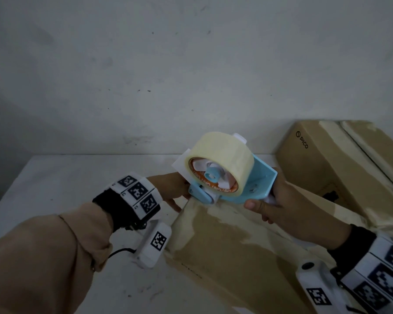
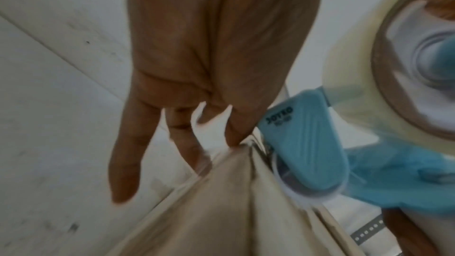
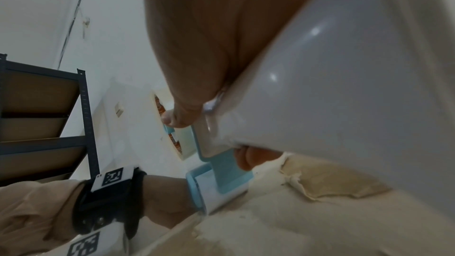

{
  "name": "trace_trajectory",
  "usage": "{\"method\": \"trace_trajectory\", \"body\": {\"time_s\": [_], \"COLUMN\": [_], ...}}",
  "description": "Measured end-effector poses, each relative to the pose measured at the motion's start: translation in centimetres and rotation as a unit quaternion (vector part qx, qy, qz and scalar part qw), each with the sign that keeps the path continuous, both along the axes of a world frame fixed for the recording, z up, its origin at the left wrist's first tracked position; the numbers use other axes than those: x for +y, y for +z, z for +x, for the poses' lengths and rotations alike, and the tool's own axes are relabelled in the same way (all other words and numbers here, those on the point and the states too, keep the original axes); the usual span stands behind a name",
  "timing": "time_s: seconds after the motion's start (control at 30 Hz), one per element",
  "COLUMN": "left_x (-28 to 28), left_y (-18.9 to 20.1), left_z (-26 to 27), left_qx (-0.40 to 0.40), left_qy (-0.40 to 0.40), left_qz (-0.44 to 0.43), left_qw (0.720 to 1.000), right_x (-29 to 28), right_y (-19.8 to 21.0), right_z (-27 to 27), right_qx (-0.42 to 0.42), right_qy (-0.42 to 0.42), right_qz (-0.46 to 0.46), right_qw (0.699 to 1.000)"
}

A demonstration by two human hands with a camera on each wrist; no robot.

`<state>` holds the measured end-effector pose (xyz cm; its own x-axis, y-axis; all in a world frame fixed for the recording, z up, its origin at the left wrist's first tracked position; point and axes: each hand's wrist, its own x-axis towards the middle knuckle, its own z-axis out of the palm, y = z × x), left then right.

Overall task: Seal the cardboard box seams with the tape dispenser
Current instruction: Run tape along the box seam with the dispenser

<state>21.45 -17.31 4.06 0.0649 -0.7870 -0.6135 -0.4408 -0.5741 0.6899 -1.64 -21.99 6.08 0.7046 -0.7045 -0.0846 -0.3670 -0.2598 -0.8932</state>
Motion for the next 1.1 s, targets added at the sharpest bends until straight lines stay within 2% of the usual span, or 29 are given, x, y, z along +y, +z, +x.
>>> {"method": "trace_trajectory", "body": {"time_s": [0.07, 0.17, 0.2, 0.3, 0.33, 0.5, 0.67, 0.8, 0.9, 0.97, 1.03, 1.1], "left_x": [0.5, 1.2, 1.3, 1.5, 1.7, 3.4, 2.8, 2.8, 3.4, 4.1, 4.9, 5.6], "left_y": [-0.1, -0.1, -0.1, 0.0, -0.1, -1.0, -3.6, -3.3, -3.3, -2.5, -2.5, -2.5], "left_z": [0.1, 0.4, 0.6, 0.7, 0.8, 0.1, -1.0, -1.6, -1.6, -1.8, -2.5, -3.3], "left_qx": [-0.039, -0.011, -0.016, -0.076, -0.061, 0.141, 0.217, 0.226, 0.175, 0.08, 0.014, -0.002], "left_qy": [-0.013, -0.062, -0.062, -0.039, -0.034, -0.025, 0.039, 0.06, 0.041, 0.014, 0.019, 0.044], "left_qz": [0.036, 0.129, 0.122, 0.009, -0.011, 0.028, -0.027, -0.045, -0.06, -0.075, -0.124, -0.154], "left_qw": [0.999, 0.99, 0.99, 0.996, 0.997, 0.989, 0.975, 0.971, 0.982, 0.994, 0.992, 0.987], "right_x": [0.0, 0.0, 0.0, 0.0, 0.0, -0.1, -0.2, -0.3, -0.4, -0.5, -0.6, -0.5], "right_y": [0.1, 0.1, 0.0, 0.0, 0.0, -0.3, -0.1, -0.1, 0.0, 0.0, 0.2, 0.4], "right_z": [0.0, -0.2, -0.2, -0.2, -0.2, -0.1, -0.1, -0.1, -0.2, -0.4, -0.4, -0.3], "right_qx": [-0.004, -0.005, -0.008, -0.014, -0.017, -0.024, -0.043, -0.042, -0.03, -0.016, -0.006, 0.001], "right_qy": [0.001, 0.002, 0.001, -0.003, -0.004, -0.004, -0.005, -0.002, 0.004, 0.004, 0.009, 0.022], "right_qz": [0.001, -0.005, -0.004, 0.007, 0.01, 0.017, 0.01, 0.003, -0.013, -0.015, -0.012, -0.006], "right_qw": [1.0, 1.0, 1.0, 1.0, 1.0, 1.0, 0.999, 0.999, 0.999, 1.0, 1.0, 1.0]}}
